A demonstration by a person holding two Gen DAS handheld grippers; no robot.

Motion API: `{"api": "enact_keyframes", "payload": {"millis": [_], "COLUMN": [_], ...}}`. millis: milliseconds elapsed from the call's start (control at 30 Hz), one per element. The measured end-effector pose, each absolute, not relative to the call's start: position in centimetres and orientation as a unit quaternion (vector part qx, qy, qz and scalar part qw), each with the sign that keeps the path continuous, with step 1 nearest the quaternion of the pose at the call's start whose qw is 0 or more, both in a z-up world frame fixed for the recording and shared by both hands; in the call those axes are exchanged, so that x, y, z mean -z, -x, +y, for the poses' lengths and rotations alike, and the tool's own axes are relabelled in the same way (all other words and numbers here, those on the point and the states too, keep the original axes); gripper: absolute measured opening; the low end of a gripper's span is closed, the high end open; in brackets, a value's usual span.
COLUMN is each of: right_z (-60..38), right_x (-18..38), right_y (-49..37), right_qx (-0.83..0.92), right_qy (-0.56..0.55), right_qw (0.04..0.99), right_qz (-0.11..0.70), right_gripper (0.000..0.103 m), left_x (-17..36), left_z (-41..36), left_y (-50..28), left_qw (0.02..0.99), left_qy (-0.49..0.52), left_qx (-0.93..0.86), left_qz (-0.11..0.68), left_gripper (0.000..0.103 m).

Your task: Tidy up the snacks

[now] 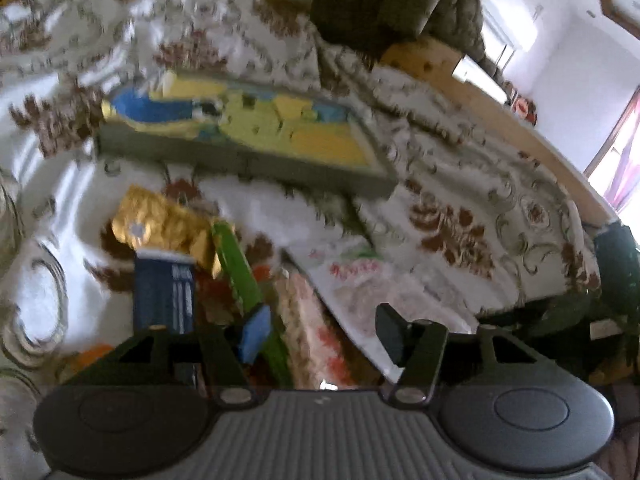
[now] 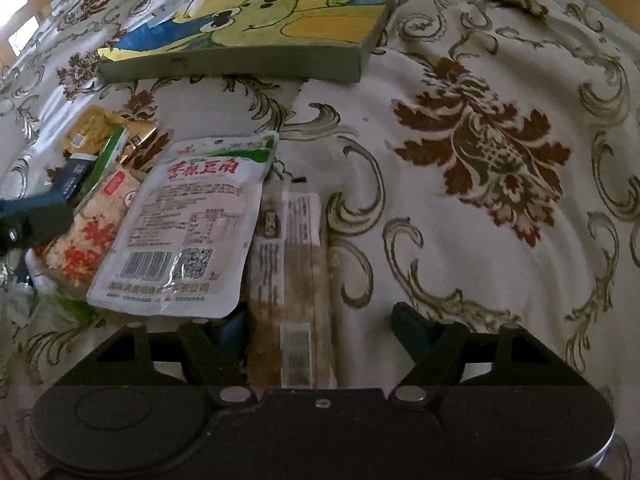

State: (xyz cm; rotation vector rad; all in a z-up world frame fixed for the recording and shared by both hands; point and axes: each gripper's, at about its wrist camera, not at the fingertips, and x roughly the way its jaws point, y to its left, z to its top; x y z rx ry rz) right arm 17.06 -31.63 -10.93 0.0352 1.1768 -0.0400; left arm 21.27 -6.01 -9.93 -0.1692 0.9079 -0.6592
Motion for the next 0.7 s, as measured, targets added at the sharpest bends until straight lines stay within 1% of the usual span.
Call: {"api": "enact_keyframes", "payload": {"millis": [33,100,167,367,600,700], "right_z": [-31.5,-31.2,-31.2,-31.6,-31.7,-31.7], "right_x": [10.9,10.8,10.6,10.8,10.9,11.0], "right_y": [-17.3,-17.6,-17.8,-18.0,-18.0,-17.9], "right_qx": [0.016,0.012,0.012,0.016,0.019,0.019], "right_qy": [-0.007,0.013,0.02,0.005,-0.003,-0.005], "right_qw": [0.836,0.846,0.853,0.849,0.846,0.845], "right_qz": [0.549,0.533,0.522,0.527,0.533,0.535], "right_gripper": [0.072,0.062,0.058,0.058,0.059,0.059], "left_x": [10.3,10.5,10.5,10.5,10.8,11.8], "left_z": [-6.0,-6.0,-5.8,-5.7,-6.4,-6.9], "left_y": [-21.5,-21.5,-21.5,-21.5,-22.7,-23.2], "left_qw": [0.836,0.835,0.833,0.825,0.808,0.791], "left_qy": [0.083,0.081,0.089,0.124,0.199,0.223], "left_qx": [0.318,0.322,0.326,0.344,0.353,0.349], "left_qz": [0.439,0.44,0.439,0.432,0.428,0.451], "left_gripper": [0.056,0.056,0.056,0.056,0.056,0.057]}}
